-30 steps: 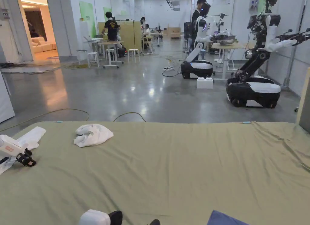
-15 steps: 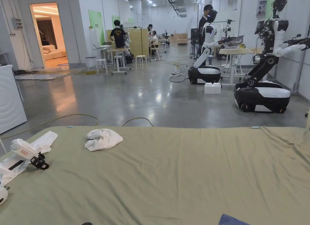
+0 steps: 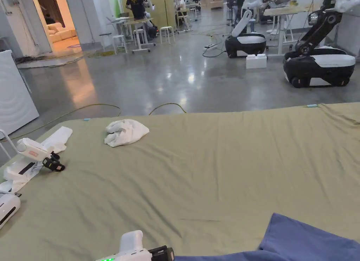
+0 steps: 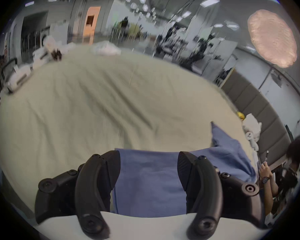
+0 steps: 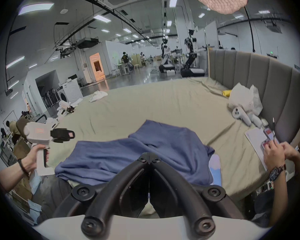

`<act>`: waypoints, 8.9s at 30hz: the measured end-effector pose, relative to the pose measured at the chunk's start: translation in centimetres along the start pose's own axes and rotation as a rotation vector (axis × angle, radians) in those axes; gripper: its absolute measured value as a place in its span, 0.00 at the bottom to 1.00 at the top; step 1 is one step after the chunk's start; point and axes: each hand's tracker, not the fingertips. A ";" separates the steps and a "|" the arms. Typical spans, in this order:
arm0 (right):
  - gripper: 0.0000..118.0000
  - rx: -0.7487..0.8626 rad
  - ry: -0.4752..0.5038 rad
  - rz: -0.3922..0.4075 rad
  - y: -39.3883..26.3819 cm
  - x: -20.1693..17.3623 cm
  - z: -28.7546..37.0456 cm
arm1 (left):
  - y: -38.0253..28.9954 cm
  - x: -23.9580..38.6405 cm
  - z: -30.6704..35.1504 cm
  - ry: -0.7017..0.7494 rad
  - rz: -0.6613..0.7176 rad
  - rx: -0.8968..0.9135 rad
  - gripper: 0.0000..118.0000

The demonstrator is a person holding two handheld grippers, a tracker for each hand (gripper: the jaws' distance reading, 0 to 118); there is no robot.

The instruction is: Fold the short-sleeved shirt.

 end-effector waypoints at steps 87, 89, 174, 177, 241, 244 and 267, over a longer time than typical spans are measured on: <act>0.00 0.510 -0.195 0.091 51.5 -4.8 -10.5 | 40.8 8.3 24.5 0.152 -0.169 0.776 0.04; 0.00 0.530 -0.200 0.076 52.6 -5.3 -11.1 | 42.1 9.0 24.0 0.162 -0.188 0.776 0.04; 0.00 -0.028 -0.144 0.049 -5.8 0.6 1.3 | -12.0 -10.4 8.0 0.141 0.023 0.038 0.25; 0.19 -0.084 -0.164 -0.035 -6.0 2.4 0.6 | -12.0 -8.2 8.2 0.215 -0.156 0.004 0.20; 0.00 0.072 0.039 0.051 2.1 0.4 -6.5 | -2.4 -5.7 8.0 0.073 0.017 0.173 0.63; 0.00 0.044 0.032 0.007 1.3 1.3 -6.5 | -1.9 -7.0 3.6 0.116 -0.018 0.097 0.63; 0.36 -0.331 -0.246 -0.058 0.3 7.4 -26.8 | -0.6 -4.8 -1.7 0.295 -0.228 -0.103 0.12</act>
